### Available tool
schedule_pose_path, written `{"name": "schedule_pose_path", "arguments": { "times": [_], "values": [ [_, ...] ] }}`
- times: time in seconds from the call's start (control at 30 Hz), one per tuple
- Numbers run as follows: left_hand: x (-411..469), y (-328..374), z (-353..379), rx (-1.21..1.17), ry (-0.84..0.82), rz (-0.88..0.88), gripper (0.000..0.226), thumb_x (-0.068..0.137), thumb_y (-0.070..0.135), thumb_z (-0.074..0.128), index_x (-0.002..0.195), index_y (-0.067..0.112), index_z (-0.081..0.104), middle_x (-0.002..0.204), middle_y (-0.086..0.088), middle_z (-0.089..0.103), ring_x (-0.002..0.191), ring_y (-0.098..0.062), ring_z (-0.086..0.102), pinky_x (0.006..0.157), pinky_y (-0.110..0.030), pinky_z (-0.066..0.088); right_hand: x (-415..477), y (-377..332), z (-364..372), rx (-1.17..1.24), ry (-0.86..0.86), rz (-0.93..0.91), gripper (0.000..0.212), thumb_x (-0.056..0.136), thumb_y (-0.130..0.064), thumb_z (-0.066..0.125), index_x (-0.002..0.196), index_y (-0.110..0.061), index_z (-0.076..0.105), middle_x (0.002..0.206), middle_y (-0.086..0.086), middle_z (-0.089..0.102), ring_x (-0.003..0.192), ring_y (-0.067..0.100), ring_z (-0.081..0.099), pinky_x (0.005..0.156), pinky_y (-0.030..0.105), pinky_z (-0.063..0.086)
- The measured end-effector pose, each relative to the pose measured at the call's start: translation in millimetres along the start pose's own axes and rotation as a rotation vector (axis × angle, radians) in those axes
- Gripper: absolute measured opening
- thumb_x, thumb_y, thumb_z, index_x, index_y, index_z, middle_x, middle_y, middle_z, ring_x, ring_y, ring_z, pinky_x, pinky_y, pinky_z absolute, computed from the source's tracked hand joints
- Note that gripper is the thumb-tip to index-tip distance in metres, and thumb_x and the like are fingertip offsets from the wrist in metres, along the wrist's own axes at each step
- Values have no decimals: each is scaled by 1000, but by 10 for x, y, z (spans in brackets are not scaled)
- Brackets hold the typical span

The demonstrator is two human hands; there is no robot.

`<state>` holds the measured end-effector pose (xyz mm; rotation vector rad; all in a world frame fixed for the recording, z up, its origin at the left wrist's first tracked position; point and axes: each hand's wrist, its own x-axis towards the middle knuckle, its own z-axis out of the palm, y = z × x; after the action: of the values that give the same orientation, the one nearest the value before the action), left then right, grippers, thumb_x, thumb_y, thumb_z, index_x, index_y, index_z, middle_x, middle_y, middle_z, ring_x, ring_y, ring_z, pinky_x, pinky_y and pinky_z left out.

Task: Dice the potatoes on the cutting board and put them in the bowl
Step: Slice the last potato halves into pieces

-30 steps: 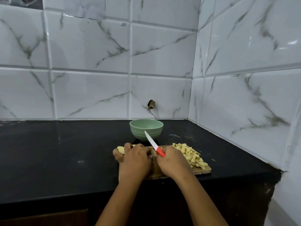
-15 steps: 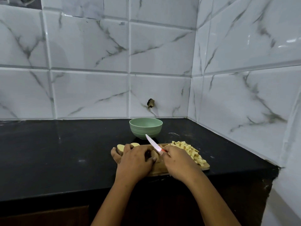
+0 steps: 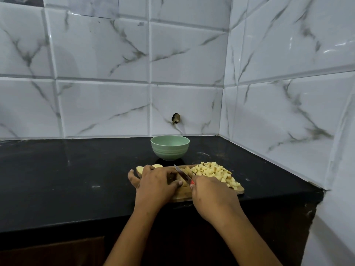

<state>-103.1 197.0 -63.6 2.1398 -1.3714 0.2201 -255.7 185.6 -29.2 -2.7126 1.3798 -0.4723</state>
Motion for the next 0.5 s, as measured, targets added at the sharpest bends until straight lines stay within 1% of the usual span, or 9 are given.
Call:
{"name": "schedule_pose_path", "arguments": {
  "times": [0.03,0.1,0.17,0.23,0.27,0.33,0.4,0.5],
  "values": [
    [5,-5,8,-1,-4,1,31,86,56,54,116,49,59,120,14,59,127,-15,33,111,-54,14,-9,-25,-6,-25,-6,6,25,101,-25,43,123,-22,53,107,0,59,79,15,50,64,29,39],
    [8,-5,6,4,-1,2,31,86,56,54,114,46,61,118,13,60,127,-15,34,111,-53,14,-20,-84,-12,-76,-21,13,27,98,-19,47,125,-20,51,109,1,59,83,17,53,64,29,40],
    [6,9,-7,16,3,3,31,87,56,54,114,44,63,118,14,60,128,-15,33,112,-54,9,-24,-133,-14,-101,-30,6,27,98,-15,46,125,-17,51,111,2,61,87,18,57,65,30,39],
    [5,19,-13,30,-16,-4,31,89,54,53,116,43,62,121,14,57,131,-14,30,113,-53,2,-23,-159,-38,-112,-32,-9,26,99,-14,44,124,-17,52,110,2,62,84,17,55,64,30,38],
    [14,12,-9,16,-26,-1,31,88,54,53,116,43,62,121,15,57,131,-15,30,113,-53,4,-20,-162,-57,-117,-36,-14,26,99,-14,44,124,-17,52,111,2,62,85,17,56,64,30,38],
    [29,-10,7,-2,-31,10,33,87,54,54,117,42,62,122,15,59,130,-15,30,113,-53,11,-13,-155,-90,-120,-55,-21,26,99,-15,45,124,-17,53,112,3,62,93,19,60,65,30,37],
    [36,-13,10,9,-29,18,33,88,53,54,117,41,62,123,15,59,129,-15,30,113,-52,13,-2,-144,-105,-120,-75,-26,28,97,-13,48,125,-17,52,113,2,61,96,19,60,66,30,37],
    [44,4,1,2,-47,38,31,89,50,54,118,39,63,124,14,58,128,-15,30,114,-50,14,23,-146,-119,-122,-95,-24,30,96,-11,49,125,-18,52,114,2,60,85,17,52,66,30,37]
  ]
}}
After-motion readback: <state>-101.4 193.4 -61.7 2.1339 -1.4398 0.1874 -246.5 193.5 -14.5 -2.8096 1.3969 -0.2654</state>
